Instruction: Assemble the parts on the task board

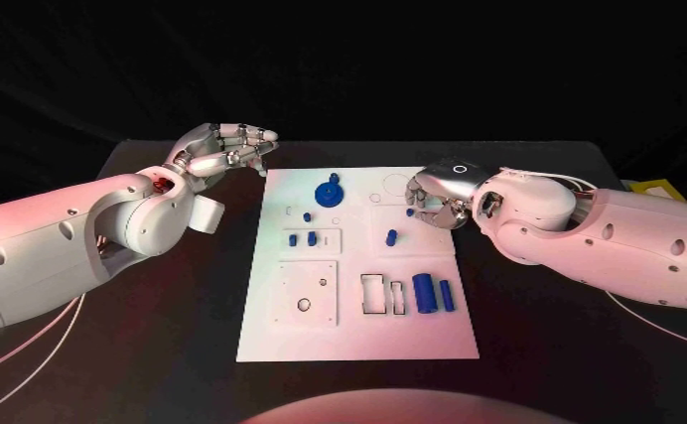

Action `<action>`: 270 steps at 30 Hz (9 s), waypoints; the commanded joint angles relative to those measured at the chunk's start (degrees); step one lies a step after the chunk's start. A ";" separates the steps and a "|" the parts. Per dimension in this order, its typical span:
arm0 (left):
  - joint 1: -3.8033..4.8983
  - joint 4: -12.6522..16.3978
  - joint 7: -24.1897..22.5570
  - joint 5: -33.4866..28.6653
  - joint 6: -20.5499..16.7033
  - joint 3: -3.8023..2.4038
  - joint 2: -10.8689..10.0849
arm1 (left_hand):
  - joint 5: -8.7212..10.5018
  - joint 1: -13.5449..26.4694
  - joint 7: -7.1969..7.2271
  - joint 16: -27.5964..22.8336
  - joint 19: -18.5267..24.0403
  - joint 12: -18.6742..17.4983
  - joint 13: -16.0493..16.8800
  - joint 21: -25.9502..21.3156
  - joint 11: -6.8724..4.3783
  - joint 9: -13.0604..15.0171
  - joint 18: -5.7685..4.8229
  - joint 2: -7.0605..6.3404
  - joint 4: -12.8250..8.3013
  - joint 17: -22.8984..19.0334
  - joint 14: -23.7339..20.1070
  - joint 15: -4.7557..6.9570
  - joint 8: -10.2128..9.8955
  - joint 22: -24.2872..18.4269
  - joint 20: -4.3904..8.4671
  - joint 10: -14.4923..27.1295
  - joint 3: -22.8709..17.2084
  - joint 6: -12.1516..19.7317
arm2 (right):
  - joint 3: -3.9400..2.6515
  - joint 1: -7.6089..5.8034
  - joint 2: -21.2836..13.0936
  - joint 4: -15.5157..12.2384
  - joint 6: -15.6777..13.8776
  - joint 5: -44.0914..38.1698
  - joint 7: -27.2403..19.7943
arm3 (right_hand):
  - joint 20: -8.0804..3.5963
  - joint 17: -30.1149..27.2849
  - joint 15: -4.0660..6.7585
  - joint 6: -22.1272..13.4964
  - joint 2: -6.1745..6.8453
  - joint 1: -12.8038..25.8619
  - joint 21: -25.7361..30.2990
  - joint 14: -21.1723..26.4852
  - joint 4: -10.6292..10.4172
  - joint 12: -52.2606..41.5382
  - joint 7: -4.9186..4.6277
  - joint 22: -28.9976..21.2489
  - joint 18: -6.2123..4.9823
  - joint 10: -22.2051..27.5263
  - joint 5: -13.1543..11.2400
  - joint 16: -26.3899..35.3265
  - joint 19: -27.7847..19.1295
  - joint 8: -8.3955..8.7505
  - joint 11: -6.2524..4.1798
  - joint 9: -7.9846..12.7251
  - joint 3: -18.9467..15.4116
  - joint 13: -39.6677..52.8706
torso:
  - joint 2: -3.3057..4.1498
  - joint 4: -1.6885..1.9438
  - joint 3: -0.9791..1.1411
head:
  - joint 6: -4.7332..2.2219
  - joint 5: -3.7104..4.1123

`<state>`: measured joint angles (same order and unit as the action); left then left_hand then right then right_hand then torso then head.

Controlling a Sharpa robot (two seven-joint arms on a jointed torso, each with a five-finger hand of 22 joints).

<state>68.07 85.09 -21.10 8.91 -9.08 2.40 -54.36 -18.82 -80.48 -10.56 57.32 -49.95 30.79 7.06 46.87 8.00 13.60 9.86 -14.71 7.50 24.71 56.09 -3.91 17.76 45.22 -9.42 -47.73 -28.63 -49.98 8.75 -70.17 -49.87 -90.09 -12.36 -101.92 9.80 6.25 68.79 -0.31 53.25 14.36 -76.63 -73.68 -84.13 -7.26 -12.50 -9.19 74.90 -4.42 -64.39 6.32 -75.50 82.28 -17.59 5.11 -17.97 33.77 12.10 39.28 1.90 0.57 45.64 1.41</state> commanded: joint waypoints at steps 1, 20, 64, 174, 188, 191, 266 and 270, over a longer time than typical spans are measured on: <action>-0.01 0.22 -1.45 -1.38 0.34 -0.05 -0.01 | 0.08 -0.42 -0.33 -0.24 -0.39 -0.21 -0.07 -0.26 -0.06 -0.09 0.65 -0.06 -0.15 -0.05 -0.39 0.04 -0.23 -0.07 0.09 0.51 0.12 0.13 | -0.01 0.19 0.36 0.11 0.83 -2.50 1.36 | -0.01 0.21 -0.02 0.72 0.04 0.06 -0.44 -1.54 0.12 0.42 0.07 7.00 0.95 -0.66 -0.03 -0.34 0.62 0.30 -0.11 0.07 0.52 -0.23 | 0.02 0.03 0.05 | 0.20 0.02; -0.01 0.35 -0.42 -1.38 0.22 -0.06 -0.12 | 0.01 -0.80 -0.62 -0.21 -0.71 -0.39 -0.28 -0.40 0.15 -0.21 0.64 0.28 -0.45 -0.16 -0.43 -0.08 -0.50 -0.21 0.05 1.22 0.27 0.65 | -0.02 1.56 2.41 2.08 0.39 -1.22 0.77 | -0.48 1.51 0.54 3.04 -2.02 -0.66 -2.84 -1.86 1.74 1.32 0.81 8.52 1.43 -3.31 0.32 -1.54 1.66 0.10 -0.83 -0.09 2.64 -1.20 | -0.02 0.02 0.03 | 0.67 -0.24; 0.01 0.25 1.63 -1.08 0.52 -0.06 -0.39 | -0.26 -1.70 -1.52 -0.99 -0.22 -0.67 -0.90 -1.07 0.94 -0.64 0.55 0.81 -1.53 -0.96 -1.75 -0.71 -1.36 -0.45 -0.37 3.93 0.69 2.41 | -0.06 2.23 1.82 0.89 -6.38 -1.48 -0.25 | -1.59 2.27 1.69 6.49 -5.29 -1.55 -8.59 -2.07 7.03 2.19 1.91 11.76 2.65 -8.18 -0.54 -2.37 4.13 -1.94 -2.16 -2.29 4.66 -0.43 | -0.08 0.01 0.02 | 1.26 -0.08; 0.03 0.53 2.82 -1.39 1.17 -0.06 1.00 | -0.38 -1.63 -2.13 -1.06 -0.10 -0.37 -1.11 -1.29 1.42 -0.91 0.58 1.08 -1.85 -1.31 -1.96 -1.10 -1.89 -0.50 -0.73 5.57 1.36 3.65 | 0.10 9.26 12.38 -6.44 -6.49 2.14 -3.01 | -1.54 1.97 1.55 5.71 -5.49 -1.18 -8.34 -2.01 7.68 3.16 1.67 11.75 2.59 -7.90 -0.28 -2.21 3.98 -1.66 -1.95 -2.70 4.76 -0.28 | -0.01 0.05 0.01 | 4.36 -8.15; 0.03 0.48 2.86 -1.38 1.20 -0.06 0.98 | -0.38 -1.63 -2.14 -1.06 -0.11 -0.35 -1.11 -1.29 1.42 -0.91 0.58 1.09 -1.86 -1.32 -1.97 -1.11 -1.89 -0.50 -0.74 5.60 1.38 3.67 | 0.20 9.39 12.79 -6.10 -6.24 2.32 -3.12 | -1.51 1.99 1.52 5.68 -5.56 -1.09 -8.38 -2.02 7.75 3.24 1.66 11.78 2.60 -7.94 -0.28 -2.23 4.00 -1.67 -1.94 -2.77 4.70 -0.22 | -0.06 -0.01 0.00 | 4.36 -8.30; 0.03 0.47 2.88 -1.38 1.22 -0.06 0.98 | -0.38 -1.63 -2.14 -1.06 -0.11 -0.35 -1.11 -1.29 1.42 -0.91 0.58 1.09 -1.86 -1.32 -1.97 -1.11 -1.89 -0.50 -0.74 5.60 1.38 3.67 | 0.24 9.49 12.90 -6.05 -6.14 2.37 -3.11 | -1.51 1.99 1.52 5.68 -5.56 -1.09 -8.38 -2.02 7.75 3.24 1.66 11.78 2.60 -7.94 -0.28 -2.23 4.00 -1.67 -1.94 -2.77 4.70 -0.22 | -0.07 0.00 -0.01 | 4.36 -8.33; 0.04 0.40 3.68 -1.37 1.61 -0.06 0.68 | -0.39 -1.70 -2.21 -1.10 -0.24 -0.15 -1.13 -1.27 1.49 -0.93 0.61 1.22 -1.98 -1.43 -2.08 -1.16 -1.90 -0.50 -0.80 5.95 1.53 3.80 | 0.35 8.46 8.45 -10.43 -8.01 0.31 -1.04 | -0.02 -0.40 -0.06 -2.52 -1.86 4.31 -4.24 -1.30 6.07 7.81 0.70 10.43 1.71 -0.67 0.53 -0.82 2.12 3.76 -0.06 -1.43 0.96 -1.15 | -0.21 -0.12 0.00 | 4.36 -7.43; 0.04 0.38 3.71 -1.37 1.69 -0.06 0.66 | -0.39 -1.70 -2.21 -1.10 -0.24 -0.15 -1.13 -1.27 1.49 -0.93 0.61 1.22 -1.98 -1.43 -2.08 -1.16 -1.90 -0.50 -0.80 5.95 1.53 3.80 | -0.05 7.21 5.55 -12.64 -8.65 1.38 -0.80 | -0.02 -0.33 -0.03 -2.06 -2.08 4.25 -4.47 -1.33 5.95 7.56 0.76 10.53 1.76 -0.78 0.78 -0.88 2.25 3.54 -0.12 -1.54 0.95 -1.11 | -0.16 -0.05 0.00 | 4.36 -7.11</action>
<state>68.07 85.40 -17.23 7.74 -8.47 2.40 -53.75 -18.82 -81.97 -11.98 56.46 -50.18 30.33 6.01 45.76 9.52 12.74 9.76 -13.69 5.53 23.34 54.35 -4.82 16.06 44.78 -10.04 -42.09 -27.27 -46.50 8.81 -62.55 -43.56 -102.01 -19.59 -101.37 8.49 5.76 68.45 0.20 51.06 12.36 -72.82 -78.09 -84.01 -1.25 -4.68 -8.49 74.93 -2.63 -65.08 6.99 -76.44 84.00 -13.93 5.24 -19.45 34.99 10.90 39.09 1.79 0.56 50.01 -5.94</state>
